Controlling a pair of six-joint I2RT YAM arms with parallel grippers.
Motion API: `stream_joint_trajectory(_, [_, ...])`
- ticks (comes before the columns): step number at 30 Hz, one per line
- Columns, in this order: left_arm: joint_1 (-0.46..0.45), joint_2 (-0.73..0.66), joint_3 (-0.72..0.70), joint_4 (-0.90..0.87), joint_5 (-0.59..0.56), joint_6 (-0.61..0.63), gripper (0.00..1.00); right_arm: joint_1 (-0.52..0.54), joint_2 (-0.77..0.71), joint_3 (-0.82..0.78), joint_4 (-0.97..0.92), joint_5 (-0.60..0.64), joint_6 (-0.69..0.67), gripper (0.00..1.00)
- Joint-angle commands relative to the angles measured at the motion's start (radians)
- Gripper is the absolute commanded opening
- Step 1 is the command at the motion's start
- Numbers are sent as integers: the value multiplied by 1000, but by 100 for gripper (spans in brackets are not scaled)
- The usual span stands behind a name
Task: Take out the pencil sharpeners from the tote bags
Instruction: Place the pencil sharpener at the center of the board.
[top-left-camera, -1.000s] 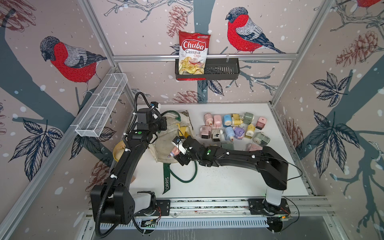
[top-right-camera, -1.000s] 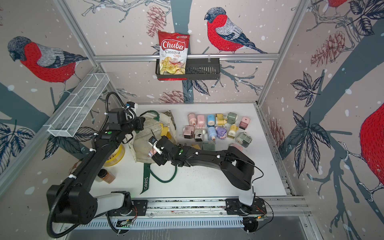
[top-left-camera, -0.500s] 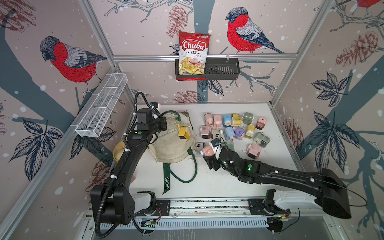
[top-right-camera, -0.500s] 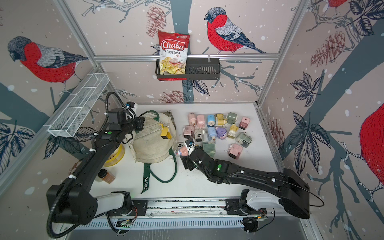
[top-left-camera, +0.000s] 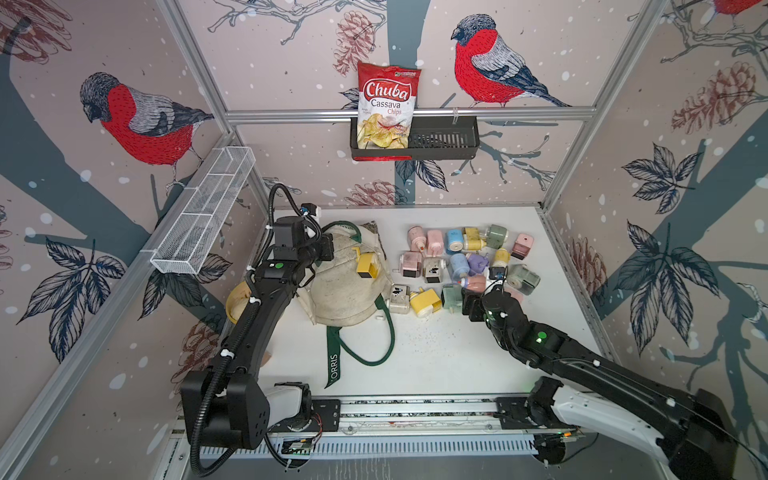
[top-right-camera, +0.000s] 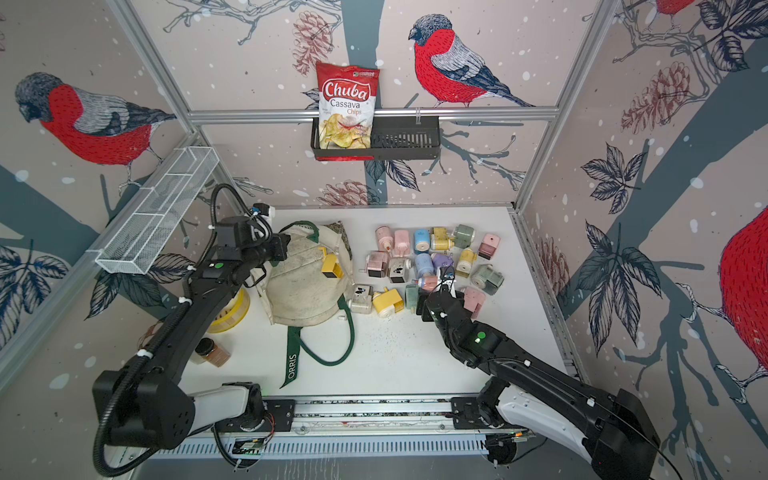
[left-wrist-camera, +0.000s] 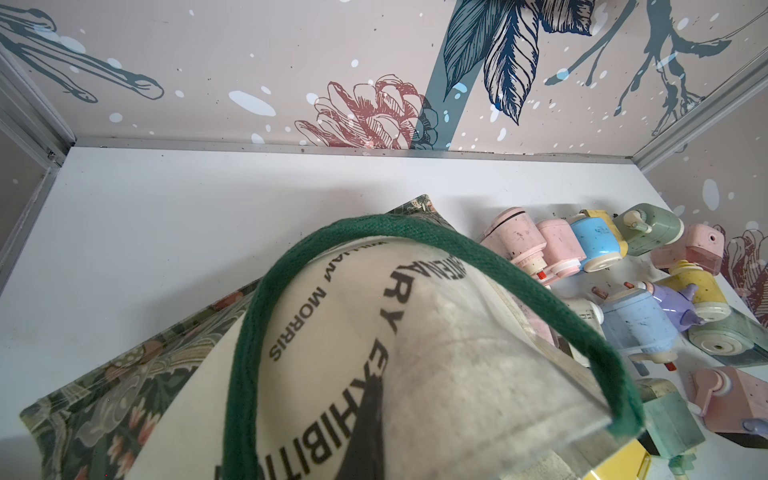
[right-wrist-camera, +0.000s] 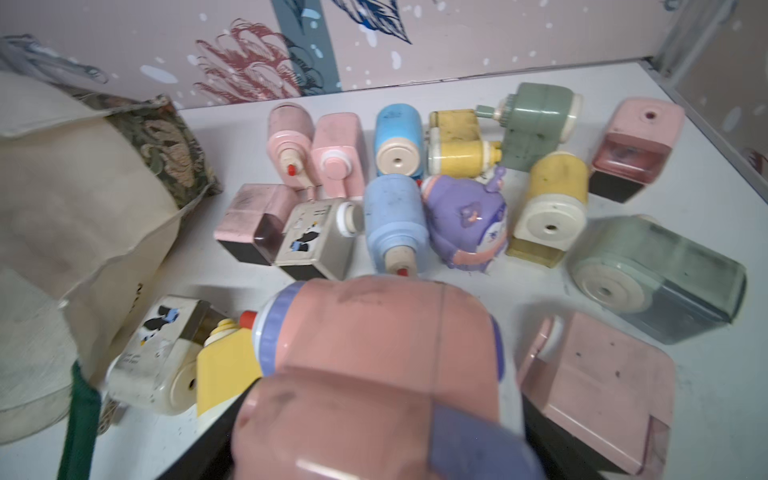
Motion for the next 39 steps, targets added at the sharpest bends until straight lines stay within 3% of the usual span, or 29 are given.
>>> stream_joint_trajectory(1, [1, -4, 7, 32, 4, -6, 0, -50, -9, -24, 10, 9, 58, 57])
stream_joint_trajectory(11, [0, -3, 7, 31, 1, -4, 0, -199, 66, -76, 103, -105, 38, 57])
stream_joint_trajectory(39, [0, 5, 8, 31, 1, -4, 0, -229, 433, -27, 201, -184, 29, 59])
